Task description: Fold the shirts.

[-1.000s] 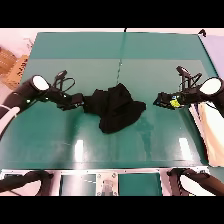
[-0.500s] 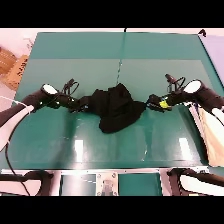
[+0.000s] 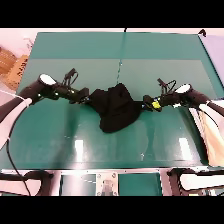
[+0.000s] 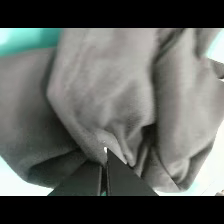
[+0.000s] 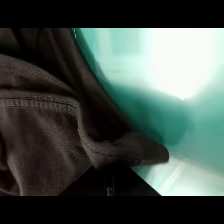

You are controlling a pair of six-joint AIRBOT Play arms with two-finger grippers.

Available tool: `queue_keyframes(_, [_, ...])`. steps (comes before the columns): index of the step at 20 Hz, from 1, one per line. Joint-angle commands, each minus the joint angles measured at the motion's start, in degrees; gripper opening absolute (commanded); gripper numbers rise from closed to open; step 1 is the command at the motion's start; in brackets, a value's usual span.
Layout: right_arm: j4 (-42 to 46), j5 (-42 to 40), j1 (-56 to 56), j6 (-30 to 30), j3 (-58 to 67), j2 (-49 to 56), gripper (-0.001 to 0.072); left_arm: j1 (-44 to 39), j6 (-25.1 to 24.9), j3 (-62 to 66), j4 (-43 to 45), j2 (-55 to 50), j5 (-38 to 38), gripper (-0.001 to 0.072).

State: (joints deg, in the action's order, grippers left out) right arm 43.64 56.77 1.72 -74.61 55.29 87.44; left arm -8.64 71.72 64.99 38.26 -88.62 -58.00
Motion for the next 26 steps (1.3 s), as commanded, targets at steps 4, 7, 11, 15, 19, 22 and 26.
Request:
queue_keyframes(4, [-1.5, 10.4, 8.3, 1.8, 9.9, -6.7, 0.002, 3.6, 3.5, 14.1, 6.8, 4.7, -9.4, 0.0022])
queue_keyframes(7, [-1.6, 12.8, 11.1, 1.8, 17.8, -16.2, 0.002, 6.0, 3.8, 23.6, 6.7, 10.9, -11.1, 0.0022])
queue_keyframes(11, [-1.6, 12.6, 11.5, 1.8, 30.0, -29.0, 0.002, 7.1, 2.7, 39.0, 7.6, 20.0, -11.5, 0.0022])
queue_keyframes(15, [-0.8, 8.0, 11.5, 1.8, 36.7, -39.7, 0.002, 7.1, 1.7, 49.9, 13.3, 26.2, -11.5, 0.0022])
queue_keyframes(19, [2.3, 7.6, 11.5, 1.1, 36.7, -46.3, 0.002, 7.1, 2.0, 51.4, 24.4, 29.1, -12.2, 0.0022])
queue_keyframes(22, [6.1, 11.6, 11.5, -1.3, 34.9, -47.3, 0.002, 7.1, 4.9, 49.5, 31.8, 28.5, -13.5, 0.0023])
queue_keyframes(26, [10.4, 11.2, 11.5, -4.5, 20.9, -46.1, 0.002, 7.1, 5.4, 37.7, 32.4, 27.2, -15.4, 0.0022])
